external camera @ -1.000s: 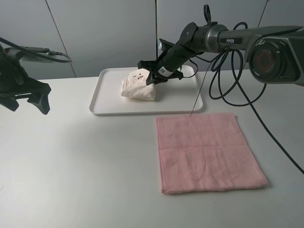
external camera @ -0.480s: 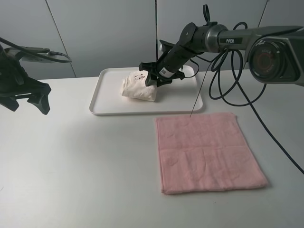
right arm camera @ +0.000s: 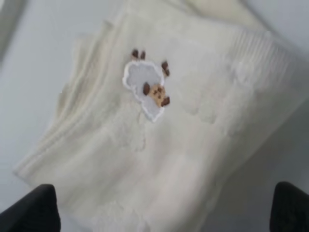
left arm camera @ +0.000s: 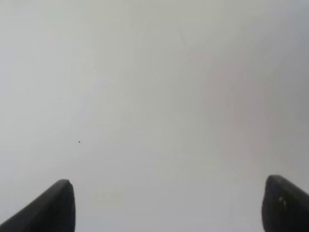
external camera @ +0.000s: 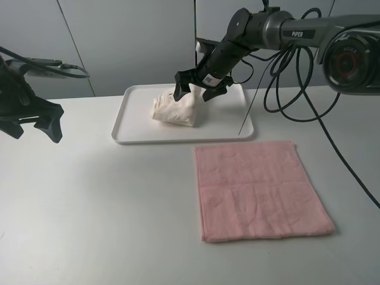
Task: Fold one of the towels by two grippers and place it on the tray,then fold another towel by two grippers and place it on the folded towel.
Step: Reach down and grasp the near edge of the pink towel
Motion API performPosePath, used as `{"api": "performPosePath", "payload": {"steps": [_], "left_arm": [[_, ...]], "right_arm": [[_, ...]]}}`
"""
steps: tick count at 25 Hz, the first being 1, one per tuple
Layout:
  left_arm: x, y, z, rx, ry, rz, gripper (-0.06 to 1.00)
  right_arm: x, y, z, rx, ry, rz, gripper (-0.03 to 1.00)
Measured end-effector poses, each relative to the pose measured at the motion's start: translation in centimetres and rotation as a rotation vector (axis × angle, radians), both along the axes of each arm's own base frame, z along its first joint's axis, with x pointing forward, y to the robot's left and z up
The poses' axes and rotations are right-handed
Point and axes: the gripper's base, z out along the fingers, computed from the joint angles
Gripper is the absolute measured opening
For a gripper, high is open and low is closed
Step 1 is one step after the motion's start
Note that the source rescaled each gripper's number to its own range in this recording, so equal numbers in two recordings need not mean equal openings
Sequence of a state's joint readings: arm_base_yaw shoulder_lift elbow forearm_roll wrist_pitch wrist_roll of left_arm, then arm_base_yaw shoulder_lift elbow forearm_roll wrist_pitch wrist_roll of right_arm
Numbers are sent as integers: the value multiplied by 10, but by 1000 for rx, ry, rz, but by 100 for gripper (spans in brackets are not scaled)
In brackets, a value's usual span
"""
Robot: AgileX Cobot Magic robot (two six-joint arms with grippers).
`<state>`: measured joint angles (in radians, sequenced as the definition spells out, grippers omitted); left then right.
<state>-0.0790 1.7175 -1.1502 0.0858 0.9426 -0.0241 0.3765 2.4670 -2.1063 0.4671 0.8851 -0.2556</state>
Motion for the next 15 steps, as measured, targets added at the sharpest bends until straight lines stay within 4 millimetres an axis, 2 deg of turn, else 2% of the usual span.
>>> {"api": "performPosePath", "payload": {"steps": [5, 9, 12, 15], "left_arm": [[0, 0, 0, 0, 0, 0, 99], [0, -2, 0, -18, 5, -49, 99], [-1, -7, 0, -63, 9, -81, 99], [-1, -14, 0, -77, 11, -124, 99]], "right_arm": [[-9, -15, 60, -144, -122, 81, 94], [-24, -30, 102, -213, -136, 110, 94], [-35, -45, 129, -256, -133, 118, 94], [-47, -61, 142, -316, -124, 115, 93]]}}
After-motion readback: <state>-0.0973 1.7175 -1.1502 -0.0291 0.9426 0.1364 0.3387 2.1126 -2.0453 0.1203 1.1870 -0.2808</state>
